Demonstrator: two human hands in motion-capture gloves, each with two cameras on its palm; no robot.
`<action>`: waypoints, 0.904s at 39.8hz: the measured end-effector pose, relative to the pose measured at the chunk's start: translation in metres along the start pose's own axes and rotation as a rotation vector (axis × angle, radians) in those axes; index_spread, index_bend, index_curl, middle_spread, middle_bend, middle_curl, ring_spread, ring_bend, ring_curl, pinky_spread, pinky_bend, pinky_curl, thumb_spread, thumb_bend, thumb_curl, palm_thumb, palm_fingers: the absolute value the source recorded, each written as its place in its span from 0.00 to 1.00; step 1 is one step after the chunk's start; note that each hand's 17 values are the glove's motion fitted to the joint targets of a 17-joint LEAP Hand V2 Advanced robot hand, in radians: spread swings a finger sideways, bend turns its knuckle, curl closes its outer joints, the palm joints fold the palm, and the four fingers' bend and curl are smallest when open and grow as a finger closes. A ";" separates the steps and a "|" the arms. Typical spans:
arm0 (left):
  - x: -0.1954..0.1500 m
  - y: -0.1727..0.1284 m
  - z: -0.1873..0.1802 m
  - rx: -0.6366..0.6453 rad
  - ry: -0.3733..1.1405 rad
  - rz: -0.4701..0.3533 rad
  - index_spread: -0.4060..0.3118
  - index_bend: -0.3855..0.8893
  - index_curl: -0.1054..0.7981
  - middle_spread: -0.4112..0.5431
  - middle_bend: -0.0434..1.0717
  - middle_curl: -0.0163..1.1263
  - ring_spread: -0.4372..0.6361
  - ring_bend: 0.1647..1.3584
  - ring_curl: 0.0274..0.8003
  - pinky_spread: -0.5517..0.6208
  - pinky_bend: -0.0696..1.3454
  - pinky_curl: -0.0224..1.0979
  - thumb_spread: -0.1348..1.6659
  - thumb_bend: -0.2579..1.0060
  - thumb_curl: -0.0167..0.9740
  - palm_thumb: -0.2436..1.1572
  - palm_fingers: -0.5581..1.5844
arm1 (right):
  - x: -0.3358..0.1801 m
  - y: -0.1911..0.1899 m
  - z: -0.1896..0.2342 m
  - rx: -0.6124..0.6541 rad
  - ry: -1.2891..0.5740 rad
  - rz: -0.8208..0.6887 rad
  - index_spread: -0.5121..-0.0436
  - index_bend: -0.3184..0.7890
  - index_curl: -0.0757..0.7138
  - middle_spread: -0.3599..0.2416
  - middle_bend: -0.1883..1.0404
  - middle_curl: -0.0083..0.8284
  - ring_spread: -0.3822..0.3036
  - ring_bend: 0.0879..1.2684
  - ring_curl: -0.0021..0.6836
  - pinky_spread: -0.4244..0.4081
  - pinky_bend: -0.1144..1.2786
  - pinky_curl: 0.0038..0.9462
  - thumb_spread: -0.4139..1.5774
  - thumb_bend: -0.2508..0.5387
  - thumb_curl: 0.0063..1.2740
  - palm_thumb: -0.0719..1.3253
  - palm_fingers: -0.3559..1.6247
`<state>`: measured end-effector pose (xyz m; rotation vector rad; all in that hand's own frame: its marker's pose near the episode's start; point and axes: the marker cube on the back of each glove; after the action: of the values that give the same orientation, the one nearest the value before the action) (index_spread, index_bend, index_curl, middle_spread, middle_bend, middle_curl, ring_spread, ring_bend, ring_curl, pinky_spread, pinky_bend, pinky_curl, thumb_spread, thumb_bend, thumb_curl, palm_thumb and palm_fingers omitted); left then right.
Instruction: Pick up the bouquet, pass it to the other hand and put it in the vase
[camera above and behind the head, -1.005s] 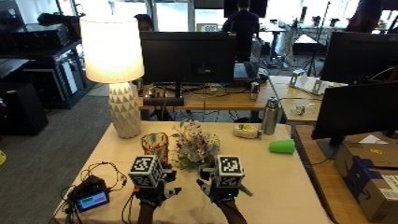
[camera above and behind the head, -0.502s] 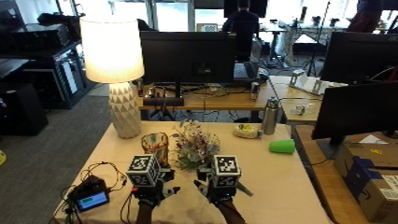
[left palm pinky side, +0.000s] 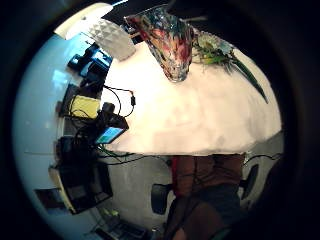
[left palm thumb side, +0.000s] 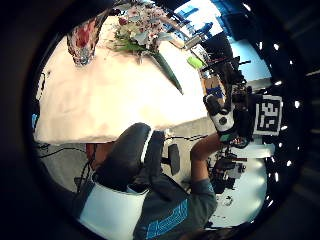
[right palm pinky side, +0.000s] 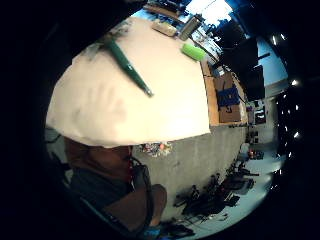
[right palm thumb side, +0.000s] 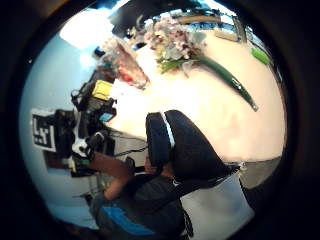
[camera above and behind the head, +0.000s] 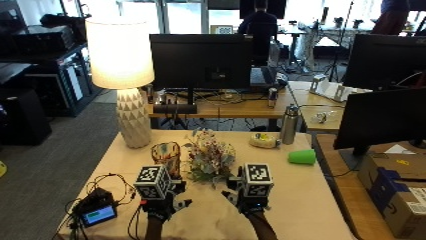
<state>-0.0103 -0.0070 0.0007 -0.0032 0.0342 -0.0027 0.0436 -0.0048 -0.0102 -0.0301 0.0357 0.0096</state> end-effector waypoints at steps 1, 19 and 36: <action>-0.001 -0.002 0.001 0.007 0.003 0.000 0.41 0.42 0.42 0.48 0.20 0.25 0.73 0.29 0.26 0.90 0.28 0.26 0.61 0.18 0.28 0.32 0.38 | 0.008 -0.003 0.000 0.002 0.005 0.013 0.36 0.38 0.37 0.74 0.33 0.35 0.89 0.16 0.30 0.91 0.42 0.33 0.81 0.34 0.19 0.32 0.26; -0.007 -0.007 0.008 0.002 0.024 -0.007 0.42 0.42 0.44 0.48 0.21 0.28 0.73 0.29 0.29 0.90 0.27 0.28 0.61 0.18 0.30 0.32 0.37 | 0.110 -0.078 0.066 -0.029 0.026 0.116 0.37 0.37 0.32 0.76 0.31 0.38 0.91 0.19 0.34 0.93 0.52 0.37 0.78 0.29 0.21 0.34 0.17; -0.018 -0.011 0.022 -0.042 0.051 -0.016 0.42 0.42 0.44 0.48 0.20 0.29 0.73 0.30 0.30 0.90 0.28 0.30 0.62 0.18 0.31 0.32 0.37 | 0.144 -0.124 0.177 -0.228 -0.108 0.154 0.41 0.38 0.30 0.78 0.30 0.37 0.93 0.18 0.35 0.93 0.55 0.39 0.75 0.28 0.22 0.33 0.13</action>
<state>-0.0272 -0.0175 0.0230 -0.0453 0.0849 -0.0180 0.1955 -0.1221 0.1650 -0.2548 -0.0712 0.1689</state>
